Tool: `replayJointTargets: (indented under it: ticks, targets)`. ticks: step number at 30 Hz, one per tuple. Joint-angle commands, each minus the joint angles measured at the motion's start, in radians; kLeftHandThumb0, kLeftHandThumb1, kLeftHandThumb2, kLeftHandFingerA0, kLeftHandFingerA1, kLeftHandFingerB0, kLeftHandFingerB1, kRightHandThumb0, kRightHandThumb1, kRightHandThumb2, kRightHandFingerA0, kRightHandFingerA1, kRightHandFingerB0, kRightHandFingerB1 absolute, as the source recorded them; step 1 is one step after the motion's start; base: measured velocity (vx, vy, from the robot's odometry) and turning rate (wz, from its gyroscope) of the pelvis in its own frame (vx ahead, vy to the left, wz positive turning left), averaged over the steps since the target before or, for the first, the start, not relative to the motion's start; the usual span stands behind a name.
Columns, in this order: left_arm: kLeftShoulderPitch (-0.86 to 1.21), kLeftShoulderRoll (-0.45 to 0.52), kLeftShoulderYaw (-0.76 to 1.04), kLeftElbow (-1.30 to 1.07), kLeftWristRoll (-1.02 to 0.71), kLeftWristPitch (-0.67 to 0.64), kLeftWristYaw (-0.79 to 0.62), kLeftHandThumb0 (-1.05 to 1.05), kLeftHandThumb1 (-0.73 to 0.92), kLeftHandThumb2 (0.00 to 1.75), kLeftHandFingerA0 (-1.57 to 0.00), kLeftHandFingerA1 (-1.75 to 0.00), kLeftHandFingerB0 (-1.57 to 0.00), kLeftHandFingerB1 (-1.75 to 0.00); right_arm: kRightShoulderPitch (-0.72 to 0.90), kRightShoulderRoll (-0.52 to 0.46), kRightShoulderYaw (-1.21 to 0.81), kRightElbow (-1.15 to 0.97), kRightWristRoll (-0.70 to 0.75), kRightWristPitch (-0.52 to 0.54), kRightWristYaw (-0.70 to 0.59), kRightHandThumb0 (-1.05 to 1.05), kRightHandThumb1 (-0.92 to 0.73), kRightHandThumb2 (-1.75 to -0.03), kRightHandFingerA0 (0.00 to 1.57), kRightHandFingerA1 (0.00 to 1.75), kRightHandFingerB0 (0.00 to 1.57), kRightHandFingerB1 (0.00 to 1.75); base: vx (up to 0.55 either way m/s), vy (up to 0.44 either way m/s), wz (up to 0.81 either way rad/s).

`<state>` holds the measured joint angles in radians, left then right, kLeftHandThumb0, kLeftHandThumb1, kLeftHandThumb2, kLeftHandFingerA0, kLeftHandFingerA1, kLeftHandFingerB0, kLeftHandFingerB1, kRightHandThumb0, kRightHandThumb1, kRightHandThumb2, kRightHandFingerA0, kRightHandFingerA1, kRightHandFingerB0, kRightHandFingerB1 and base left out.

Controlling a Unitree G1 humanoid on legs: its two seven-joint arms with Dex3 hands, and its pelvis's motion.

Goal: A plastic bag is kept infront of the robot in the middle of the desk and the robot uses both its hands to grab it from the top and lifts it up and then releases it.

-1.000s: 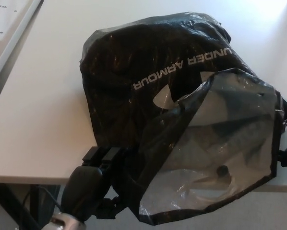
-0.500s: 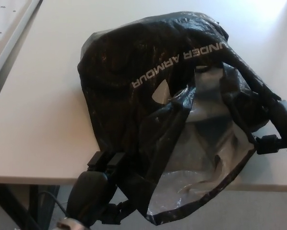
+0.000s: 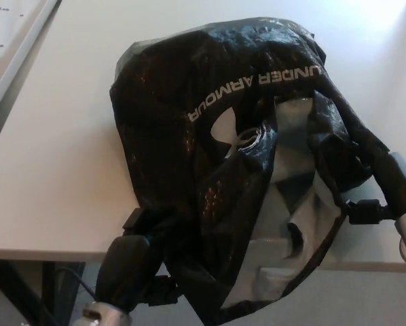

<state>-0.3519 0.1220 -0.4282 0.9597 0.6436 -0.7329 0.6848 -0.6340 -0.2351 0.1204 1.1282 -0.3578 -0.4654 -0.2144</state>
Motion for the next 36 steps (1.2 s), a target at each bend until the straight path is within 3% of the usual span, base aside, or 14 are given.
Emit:
replayJointTargets:
  ticks: [1, 2, 3, 10, 11, 12, 22, 24, 25, 26, 32, 33, 35, 36]
  targets:
    - [-0.015, -0.008, 0.035, 0.006, -0.056, -0.033, -0.041, -0.81, 0.62, 1.07, -0.84, -0.99, -0.71, -0.83, 0.025, 0.022, -0.066, 0.007, 0.101, -0.032, 0.066, -0.59, -0.36, -0.75, 0.75, 0.74, 0.55, 0.53, 0.00, 0.000, 0.00]
    - [-0.011, -0.026, 0.066, -0.014, -0.131, -0.027, -0.136, -0.92, 0.78, 0.64, -0.86, -1.18, -0.71, -0.99, 0.027, 0.026, -0.077, 0.021, 0.103, -0.045, 0.054, -0.40, -0.52, -0.56, 0.80, 1.73, 0.69, 1.66, 0.00, 0.000, 0.00]
    - [-0.011, -0.032, 0.071, -0.039, -0.128, -0.002, -0.134, -0.78, 0.65, 1.18, -1.52, -1.53, -1.32, -1.44, 0.036, 0.034, -0.100, 0.023, 0.135, -0.057, 0.089, -0.26, -0.63, -0.59, 0.92, 1.75, 0.78, 1.75, 0.00, 0.000, 0.00]
    - [0.008, -0.040, 0.089, -0.108, -0.136, 0.038, -0.211, -0.82, 0.75, 1.24, -1.56, -1.59, -1.51, -1.57, 0.053, 0.053, -0.133, 0.024, 0.134, -0.068, 0.050, -0.28, -0.62, -0.57, 0.82, 1.75, 0.67, 1.75, 0.00, 0.000, 0.00]
    - [0.014, -0.042, 0.090, -0.114, -0.142, 0.041, -0.222, -0.86, 0.84, 0.65, -1.29, -1.73, -1.11, -1.73, 0.055, 0.064, -0.158, 0.023, 0.167, -0.053, 0.073, -0.28, -0.62, -0.57, 0.83, 1.75, 0.68, 1.75, 0.00, 0.000, 0.00]
    - [0.018, -0.044, 0.092, -0.117, -0.142, 0.043, -0.221, -0.86, 0.84, 0.65, -1.29, -1.74, -1.11, -1.74, 0.057, 0.068, -0.165, 0.025, 0.170, -0.051, 0.066, -0.29, -0.61, -0.56, 0.81, 1.75, 0.67, 1.75, 0.00, 0.000, 0.00]
    - [0.044, -0.065, 0.104, -0.119, -0.148, 0.019, -0.212, -0.85, 0.84, 0.65, -1.22, -1.66, -1.03, -1.64, 0.071, 0.078, -0.153, 0.011, 0.131, 0.033, -0.025, -0.42, -0.60, -0.58, 0.79, 1.75, 0.68, 1.73, 0.00, 0.000, 0.00]
    - [0.056, -0.055, 0.101, -0.163, -0.162, 0.009, -0.258, -0.67, 0.66, 1.16, -1.48, -1.47, -1.45, -1.46, 0.067, 0.092, -0.170, -0.035, 0.179, 0.081, 0.059, -0.47, -0.63, -0.59, 0.77, 1.75, 0.67, 1.70, 0.00, 0.000, 0.00]
    - [0.059, -0.049, 0.101, -0.191, -0.155, 0.014, -0.258, -0.82, 0.85, 0.65, -1.23, -1.66, -1.02, -1.60, 0.068, 0.097, -0.171, -0.069, 0.191, 0.083, 0.081, -0.49, -0.62, -0.61, 0.82, 1.75, 0.70, 1.66, 0.00, 0.000, 0.00]
    - [0.052, -0.033, 0.107, -0.236, -0.156, 0.019, -0.272, -0.62, 0.72, 1.20, -1.45, -1.44, -1.45, -1.44, 0.071, 0.106, -0.170, -0.146, 0.207, 0.108, 0.110, -0.64, -0.68, -0.60, 0.85, 1.69, 0.75, 1.56, 0.00, 0.000, 0.00]
    - [-0.065, 0.054, 0.195, -0.460, -0.240, 0.068, -0.388, -0.54, 0.71, 1.20, -1.30, -1.34, -1.21, -1.26, 0.056, 0.137, -0.150, -0.715, 0.374, 0.348, 0.305, -0.57, -0.82, -0.66, 0.98, 1.75, 0.75, 1.70, 0.00, 0.000, 0.00]
    - [-0.086, 0.064, 0.207, -0.482, -0.264, 0.067, -0.406, -0.52, 0.71, 1.20, -1.26, -1.32, -1.18, -1.24, 0.038, 0.137, -0.145, -0.770, 0.379, 0.379, 0.306, -0.33, -0.65, -1.14, 1.23, 1.27, 1.13, 1.24, 0.00, 0.000, 0.00]
    - [-0.125, 0.082, 0.239, -0.592, -0.325, 0.097, -0.458, -0.50, 0.73, 1.20, -1.24, -1.32, -1.18, -1.28, -0.018, 0.134, -0.141, -0.890, 0.405, 0.486, 0.314, -0.33, -0.63, -1.12, 1.21, 1.27, 1.11, 1.22, 0.00, 0.000, 0.00]
    - [-0.143, 0.091, 0.257, -0.664, -0.325, 0.129, -0.466, -0.48, 0.76, 1.21, -1.24, -1.33, -1.15, -1.29, -0.049, 0.127, -0.139, -0.928, 0.413, 0.511, 0.324, -0.56, -0.84, -0.66, 0.95, 1.75, 0.69, 1.75, 0.00, 0.000, 0.00]
